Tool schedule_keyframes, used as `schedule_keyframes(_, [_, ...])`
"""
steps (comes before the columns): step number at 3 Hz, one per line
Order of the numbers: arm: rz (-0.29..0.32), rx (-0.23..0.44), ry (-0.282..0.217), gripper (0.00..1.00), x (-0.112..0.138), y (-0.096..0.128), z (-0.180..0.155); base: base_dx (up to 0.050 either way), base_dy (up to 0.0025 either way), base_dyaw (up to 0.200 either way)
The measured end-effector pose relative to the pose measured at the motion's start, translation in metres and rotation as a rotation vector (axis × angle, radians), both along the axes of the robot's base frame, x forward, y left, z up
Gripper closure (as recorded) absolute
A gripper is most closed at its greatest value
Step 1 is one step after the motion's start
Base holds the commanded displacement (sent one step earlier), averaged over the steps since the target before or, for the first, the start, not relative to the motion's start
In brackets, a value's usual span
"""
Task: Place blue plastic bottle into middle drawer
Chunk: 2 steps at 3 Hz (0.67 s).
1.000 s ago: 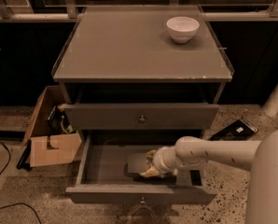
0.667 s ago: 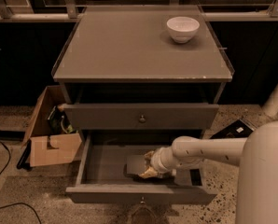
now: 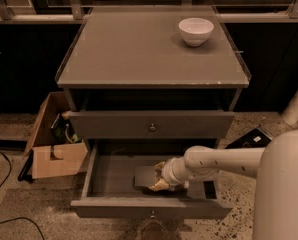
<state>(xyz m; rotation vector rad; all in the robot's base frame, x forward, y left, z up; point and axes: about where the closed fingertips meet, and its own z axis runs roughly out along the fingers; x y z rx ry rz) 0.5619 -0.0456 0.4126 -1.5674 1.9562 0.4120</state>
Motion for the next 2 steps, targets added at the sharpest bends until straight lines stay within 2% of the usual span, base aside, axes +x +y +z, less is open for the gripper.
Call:
schedule_keyframes(1, [0.002,-0.002,0.000,0.20,0.0001,0.0009,0.0004,0.000,0.00000,0.000])
schedule_keyframes(2, [0.003,-0.004,0.000,0.00,0.0001,0.0018,0.0007,0.000,0.00000,0.000])
